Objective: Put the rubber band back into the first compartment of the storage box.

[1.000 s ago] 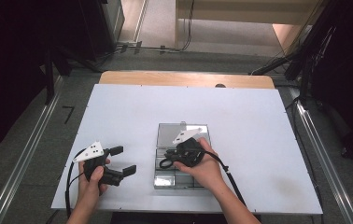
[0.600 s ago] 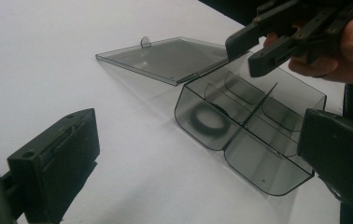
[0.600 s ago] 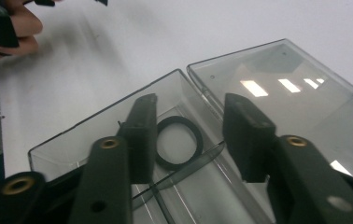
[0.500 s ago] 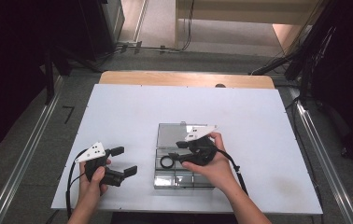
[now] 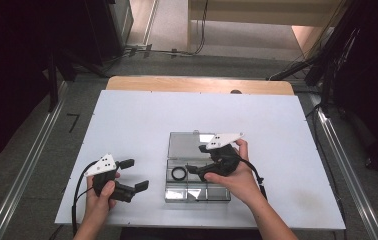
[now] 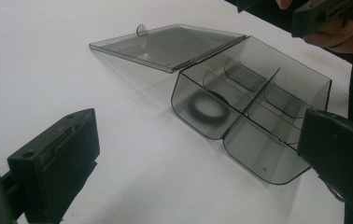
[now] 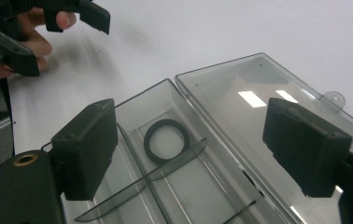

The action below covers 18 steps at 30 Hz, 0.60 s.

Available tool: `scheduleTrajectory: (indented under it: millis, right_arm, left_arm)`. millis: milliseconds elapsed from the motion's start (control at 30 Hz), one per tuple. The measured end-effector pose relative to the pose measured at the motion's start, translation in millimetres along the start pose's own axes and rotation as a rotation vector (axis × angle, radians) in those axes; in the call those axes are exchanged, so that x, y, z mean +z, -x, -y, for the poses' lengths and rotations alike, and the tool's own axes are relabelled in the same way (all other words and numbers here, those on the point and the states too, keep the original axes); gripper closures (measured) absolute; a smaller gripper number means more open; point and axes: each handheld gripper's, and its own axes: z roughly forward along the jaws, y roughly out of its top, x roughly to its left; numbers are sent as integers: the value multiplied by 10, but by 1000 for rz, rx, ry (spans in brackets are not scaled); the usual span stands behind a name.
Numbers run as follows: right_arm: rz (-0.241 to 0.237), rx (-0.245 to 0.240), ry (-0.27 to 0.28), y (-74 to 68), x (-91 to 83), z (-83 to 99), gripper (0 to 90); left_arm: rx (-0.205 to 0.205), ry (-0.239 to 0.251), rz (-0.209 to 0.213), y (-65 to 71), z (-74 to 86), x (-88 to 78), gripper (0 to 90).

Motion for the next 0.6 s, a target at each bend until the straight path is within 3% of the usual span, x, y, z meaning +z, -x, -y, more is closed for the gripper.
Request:
scheduleTrajectory:
  millis: [600]
  right_arm:
    - [18, 57, 98, 247, -426, 20, 32]
  left_arm:
    - [3, -7, 23, 27, -27, 109, 0]
